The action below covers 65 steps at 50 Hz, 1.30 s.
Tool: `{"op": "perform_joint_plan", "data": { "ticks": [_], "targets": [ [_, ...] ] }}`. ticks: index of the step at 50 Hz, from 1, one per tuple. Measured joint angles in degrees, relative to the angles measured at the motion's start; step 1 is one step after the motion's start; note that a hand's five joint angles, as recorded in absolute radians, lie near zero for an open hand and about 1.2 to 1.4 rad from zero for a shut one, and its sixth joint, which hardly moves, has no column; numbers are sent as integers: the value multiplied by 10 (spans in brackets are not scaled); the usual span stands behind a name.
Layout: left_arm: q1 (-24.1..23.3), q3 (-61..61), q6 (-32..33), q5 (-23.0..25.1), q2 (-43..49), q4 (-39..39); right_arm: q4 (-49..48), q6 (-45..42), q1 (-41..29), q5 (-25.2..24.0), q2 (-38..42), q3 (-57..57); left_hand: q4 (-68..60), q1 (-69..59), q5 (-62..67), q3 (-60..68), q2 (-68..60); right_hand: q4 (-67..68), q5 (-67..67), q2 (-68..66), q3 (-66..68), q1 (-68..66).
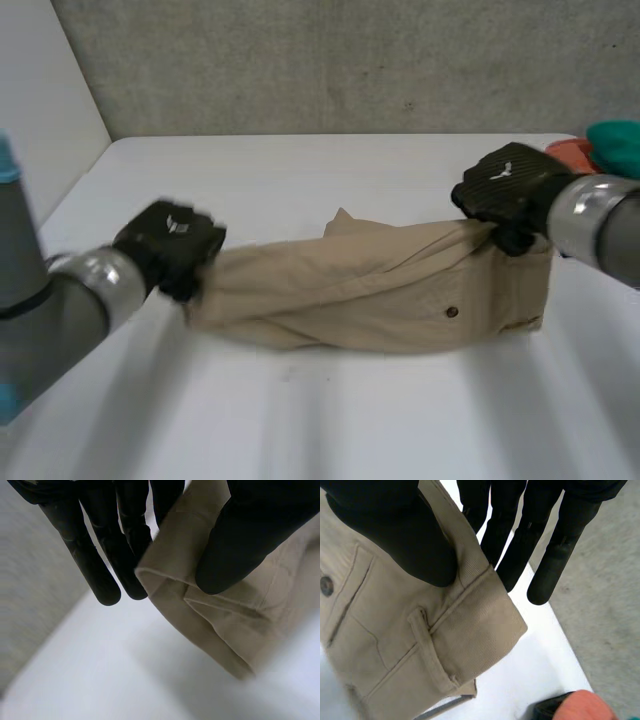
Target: Fold the laundry.
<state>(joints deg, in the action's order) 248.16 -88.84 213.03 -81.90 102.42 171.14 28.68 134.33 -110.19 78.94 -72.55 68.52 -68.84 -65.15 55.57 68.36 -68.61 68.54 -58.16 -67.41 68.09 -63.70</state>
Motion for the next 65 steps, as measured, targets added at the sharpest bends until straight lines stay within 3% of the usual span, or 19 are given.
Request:
{"op": "perform_joint_plan", "data": {
  "ticks": [4,9,14,17,22,32,39,43,48,54,61,65],
  "targets": [
    [-9,85,-16,-3,55,66,-46,16,-13,27,66,-60,0,0,0,0,0,0,0,0,0,0],
    [-18,270,-68,-23,122,210,-231,77,-28,90,130,-169,0,0,0,0,0,0,0,0,0,0],
    [-14,399,-133,-70,144,341,-512,141,-31,118,110,-181,0,0,0,0,0,0,0,0,0,0],
    [-11,426,-152,-87,145,379,-624,158,-31,117,90,-157,0,0,0,0,0,0,0,0,0,0],
    [-10,415,-161,-96,141,390,-691,167,-31,100,74,-115,0,0,0,0,0,0,0,0,0,0],
    [-8,255,-158,-88,133,365,-636,164,-39,66,98,-13,0,0,5,0,-1,0,0,0,0,0],
    [-9,128,-152,-75,150,350,-592,154,-46,62,171,33,0,0,5,0,-1,0,0,0,0,0],
    [-10,57,-135,-72,183,336,-559,124,-54,64,230,46,0,0,5,0,-1,0,0,0,0,0],
    [-10,3,-92,-74,191,280,-493,75,-59,70,248,66,0,0,5,0,-1,0,0,0,0,0],
    [-10,-41,-55,-75,120,175,-372,42,-62,72,196,105,0,0,5,0,-1,0,0,0,0,0],
    [-14,-87,-35,-70,-1,32,-186,31,-59,71,74,162,0,0,5,0,-1,0,0,0,0,0],
    [-16,-121,9,-68,-49,-49,-92,1,-55,70,16,205,0,0,5,0,-1,0,0,0,0,0]
  ]
}}
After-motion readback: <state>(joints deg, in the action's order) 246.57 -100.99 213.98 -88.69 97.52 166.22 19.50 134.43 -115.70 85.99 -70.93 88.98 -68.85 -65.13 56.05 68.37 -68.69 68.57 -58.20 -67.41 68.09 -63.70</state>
